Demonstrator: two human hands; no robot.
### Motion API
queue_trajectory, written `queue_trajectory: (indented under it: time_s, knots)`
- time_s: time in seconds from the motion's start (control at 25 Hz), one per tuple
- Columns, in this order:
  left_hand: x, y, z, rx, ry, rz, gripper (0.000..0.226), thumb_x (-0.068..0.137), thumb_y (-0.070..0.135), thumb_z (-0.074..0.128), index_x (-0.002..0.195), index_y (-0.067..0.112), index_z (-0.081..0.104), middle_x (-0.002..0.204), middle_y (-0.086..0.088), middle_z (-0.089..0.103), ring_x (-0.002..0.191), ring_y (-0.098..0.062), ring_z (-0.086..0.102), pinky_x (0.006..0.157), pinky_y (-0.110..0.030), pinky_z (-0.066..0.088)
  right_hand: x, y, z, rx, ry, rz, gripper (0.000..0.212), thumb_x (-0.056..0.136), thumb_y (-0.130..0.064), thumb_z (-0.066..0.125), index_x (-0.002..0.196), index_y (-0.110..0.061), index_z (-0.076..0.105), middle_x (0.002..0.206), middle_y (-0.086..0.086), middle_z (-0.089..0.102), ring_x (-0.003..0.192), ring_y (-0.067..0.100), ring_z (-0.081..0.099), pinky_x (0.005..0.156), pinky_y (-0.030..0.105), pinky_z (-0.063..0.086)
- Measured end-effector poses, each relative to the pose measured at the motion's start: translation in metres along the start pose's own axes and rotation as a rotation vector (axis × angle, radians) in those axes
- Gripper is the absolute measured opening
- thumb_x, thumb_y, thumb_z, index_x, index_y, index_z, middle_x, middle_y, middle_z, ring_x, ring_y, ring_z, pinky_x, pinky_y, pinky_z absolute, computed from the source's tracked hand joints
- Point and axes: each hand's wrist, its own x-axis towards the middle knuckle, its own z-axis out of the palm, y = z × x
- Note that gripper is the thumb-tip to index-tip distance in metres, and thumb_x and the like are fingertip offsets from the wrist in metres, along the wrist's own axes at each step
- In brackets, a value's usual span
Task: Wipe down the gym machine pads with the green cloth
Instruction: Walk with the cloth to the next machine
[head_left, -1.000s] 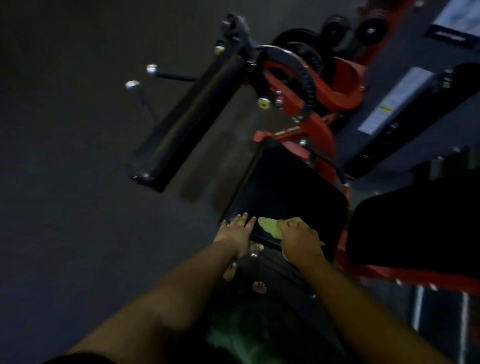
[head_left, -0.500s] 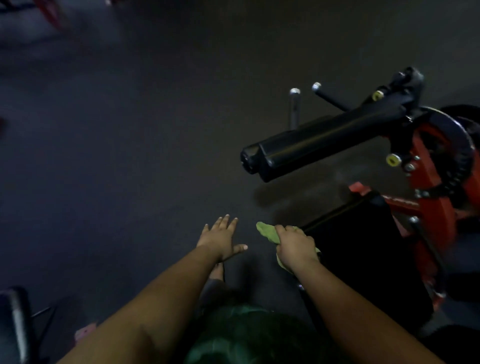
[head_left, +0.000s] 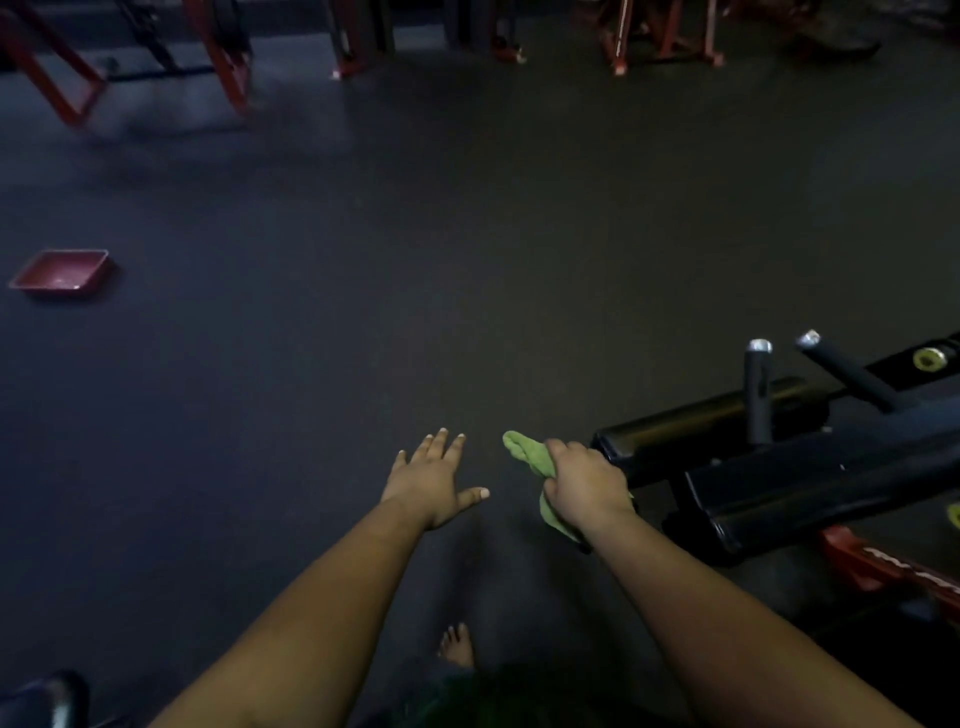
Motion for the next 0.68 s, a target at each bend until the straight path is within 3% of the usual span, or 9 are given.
queue_trajectory:
  time_s: [0.24,0.68]
  knots:
    - [0.096,-0.024,-0.139,0.039,0.133,0.083,0.098,0.089,0.081,0.039,0.163,0.028,0.002,0.171,0.000,0.001,0.157,-0.021,0.003,0.126,-0.052,0.012,0.115,-0.016,-0.095,-0.001,0.153,0.055,0.046,0.092,-0.035,0.057,0.136,-0.029,0.045,0.125,0.000,0.058,0.113,0.027,0.057,0.083,0.043,0.053]
    - [0.321,0.032,-0.351,0.163,0.306,0.218,0.099,0.088,0.082,0.038,0.162,0.030,-0.001,0.171,0.001,-0.004,0.157,-0.019,-0.002,0.126,-0.051,0.008,0.359,0.049,-0.251,0.002,0.350,0.149,0.039,0.091,-0.031,0.056,0.130,-0.029,0.051,0.121,-0.001,0.061,0.110,0.027,0.059,0.078,0.041,0.050]
